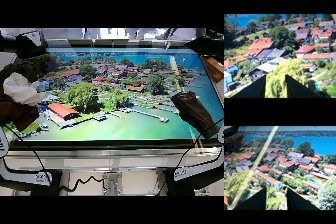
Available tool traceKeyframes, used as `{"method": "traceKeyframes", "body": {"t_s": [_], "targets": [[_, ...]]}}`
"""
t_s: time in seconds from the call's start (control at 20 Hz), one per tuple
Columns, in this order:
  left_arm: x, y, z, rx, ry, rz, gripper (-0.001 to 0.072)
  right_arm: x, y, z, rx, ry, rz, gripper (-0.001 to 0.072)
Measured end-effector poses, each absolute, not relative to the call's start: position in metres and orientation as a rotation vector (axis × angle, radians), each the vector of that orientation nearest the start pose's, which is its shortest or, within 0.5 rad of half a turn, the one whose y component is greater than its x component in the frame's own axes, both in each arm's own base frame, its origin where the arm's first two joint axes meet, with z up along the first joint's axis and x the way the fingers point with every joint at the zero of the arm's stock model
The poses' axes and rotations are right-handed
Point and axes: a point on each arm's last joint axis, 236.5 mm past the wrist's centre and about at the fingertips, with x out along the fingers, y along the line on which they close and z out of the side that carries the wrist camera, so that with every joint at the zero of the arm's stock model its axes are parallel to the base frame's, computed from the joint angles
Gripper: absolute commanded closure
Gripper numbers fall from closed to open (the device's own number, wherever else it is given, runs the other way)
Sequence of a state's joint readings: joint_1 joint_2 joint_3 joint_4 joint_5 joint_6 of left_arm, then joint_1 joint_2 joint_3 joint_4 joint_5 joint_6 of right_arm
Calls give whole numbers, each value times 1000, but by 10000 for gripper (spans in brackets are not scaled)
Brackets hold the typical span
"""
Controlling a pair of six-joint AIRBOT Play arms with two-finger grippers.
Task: Fold the shirts.
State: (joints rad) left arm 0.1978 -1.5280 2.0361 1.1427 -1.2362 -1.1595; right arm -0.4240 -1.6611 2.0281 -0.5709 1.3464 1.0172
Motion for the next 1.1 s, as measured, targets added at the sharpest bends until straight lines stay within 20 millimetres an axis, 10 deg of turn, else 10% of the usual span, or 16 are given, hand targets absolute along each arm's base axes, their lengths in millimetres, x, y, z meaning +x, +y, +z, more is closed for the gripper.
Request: {"method": "traceKeyframes", "body": {"t_s": [0.25, 0.4, 0.65, 0.8, 1.1], "targets": [[531, 6, 265, -13, 575, -279, 405, 531, -23, 258, 342, 513, 570, 401], [542, 26, 237, 7, 631, -206, 405, 534, -17, 270, 377, 472, 591, 402], [549, 102, 140, 68, 888, 70, 400, 534, 2, 277, 390, 457, 633, 409], [550, 138, 95, 75, 986, 191, 1, 531, 20, 268, 360, 496, 664, 409], [516, 240, 54, -8, 1084, 483, 1, 517, 84, 216, 217, 686, 740, 363]]}}
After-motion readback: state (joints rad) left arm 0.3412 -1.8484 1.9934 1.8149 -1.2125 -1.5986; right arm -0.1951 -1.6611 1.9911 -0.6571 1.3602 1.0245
